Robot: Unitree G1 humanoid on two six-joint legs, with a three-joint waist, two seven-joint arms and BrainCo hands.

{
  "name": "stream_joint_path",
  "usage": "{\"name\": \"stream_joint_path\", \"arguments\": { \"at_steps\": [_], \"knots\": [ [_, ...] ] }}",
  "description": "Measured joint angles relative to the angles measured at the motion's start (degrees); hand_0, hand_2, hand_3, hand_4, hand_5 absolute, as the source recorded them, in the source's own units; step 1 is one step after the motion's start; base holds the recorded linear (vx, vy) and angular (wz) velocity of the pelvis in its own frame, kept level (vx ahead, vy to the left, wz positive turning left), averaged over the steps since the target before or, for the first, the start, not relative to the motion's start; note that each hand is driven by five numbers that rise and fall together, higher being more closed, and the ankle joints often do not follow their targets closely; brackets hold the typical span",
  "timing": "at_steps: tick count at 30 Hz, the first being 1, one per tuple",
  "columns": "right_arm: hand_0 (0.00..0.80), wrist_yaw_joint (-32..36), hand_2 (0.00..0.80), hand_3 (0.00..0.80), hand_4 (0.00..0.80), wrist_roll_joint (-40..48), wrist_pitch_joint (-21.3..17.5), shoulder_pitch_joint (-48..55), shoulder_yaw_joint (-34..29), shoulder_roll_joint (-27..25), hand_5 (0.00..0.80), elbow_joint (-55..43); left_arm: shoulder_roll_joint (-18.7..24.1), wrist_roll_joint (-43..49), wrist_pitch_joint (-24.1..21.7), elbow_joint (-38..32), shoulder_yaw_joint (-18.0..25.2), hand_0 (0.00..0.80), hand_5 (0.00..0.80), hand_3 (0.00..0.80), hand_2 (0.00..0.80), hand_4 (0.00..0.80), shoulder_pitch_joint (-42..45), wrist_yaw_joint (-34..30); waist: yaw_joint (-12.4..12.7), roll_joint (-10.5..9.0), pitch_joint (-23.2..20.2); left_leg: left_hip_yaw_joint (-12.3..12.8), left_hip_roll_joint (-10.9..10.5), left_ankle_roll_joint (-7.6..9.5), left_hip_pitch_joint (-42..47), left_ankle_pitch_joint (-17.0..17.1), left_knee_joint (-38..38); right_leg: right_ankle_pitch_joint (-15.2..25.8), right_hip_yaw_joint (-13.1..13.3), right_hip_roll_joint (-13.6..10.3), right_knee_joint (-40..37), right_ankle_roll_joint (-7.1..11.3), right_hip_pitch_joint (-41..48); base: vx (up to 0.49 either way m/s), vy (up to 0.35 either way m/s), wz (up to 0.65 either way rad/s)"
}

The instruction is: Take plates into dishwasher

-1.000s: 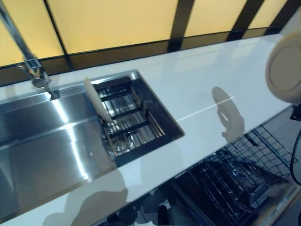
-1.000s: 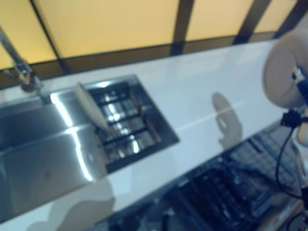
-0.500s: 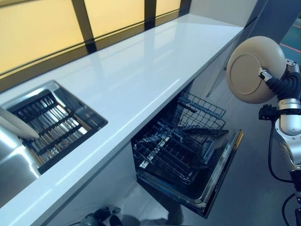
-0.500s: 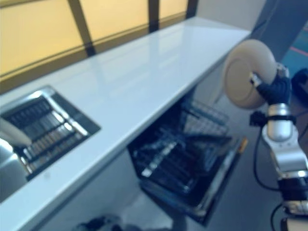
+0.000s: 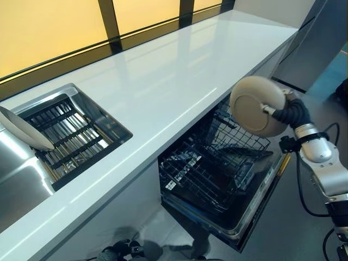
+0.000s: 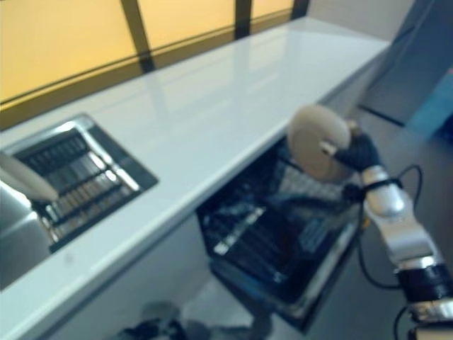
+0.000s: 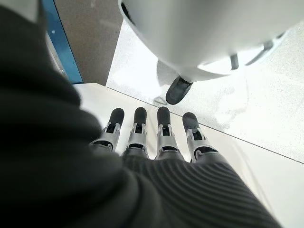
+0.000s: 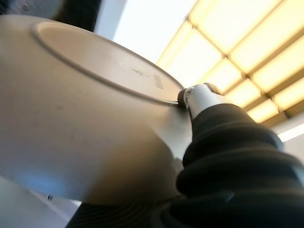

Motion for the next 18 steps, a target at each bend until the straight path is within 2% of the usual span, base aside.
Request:
{"name": "stream_joint_path", "arguments": {
  "at_steps": [7,18],
  "knots": [
    [0.8,2.54,0.8,0.8,0.8,-4.9,-0.01,3.07,2.68,2.17,0.8,0.05,-0.03,0.0,0.04,-0.2,-0.02,0.0,0.0,0.0,0.0,0.0,-0.65,0.02,-0.05,0.92,1.99,-0.86,-0.18,0.1,-0.83,0.09,0.01,-0.1,-0.62,0.02,0.01,0.06,-0.22,-0.03,0.0,0.05],
    [0.8,2.98,0.8,0.8,0.8,-9.0,-0.21,6.9,5.51,4.67,0.8,0.32,0.03,0.01,0.03,-1.06,0.05,0.0,0.0,0.0,0.0,0.0,-1.08,0.05,0.05,0.23,2.93,-1.11,-0.25,0.11,-0.9,0.11,0.01,-0.32,-0.74,0.03,0.0,0.07,-0.06,-0.004,0.0,0.01]
  ]
}}
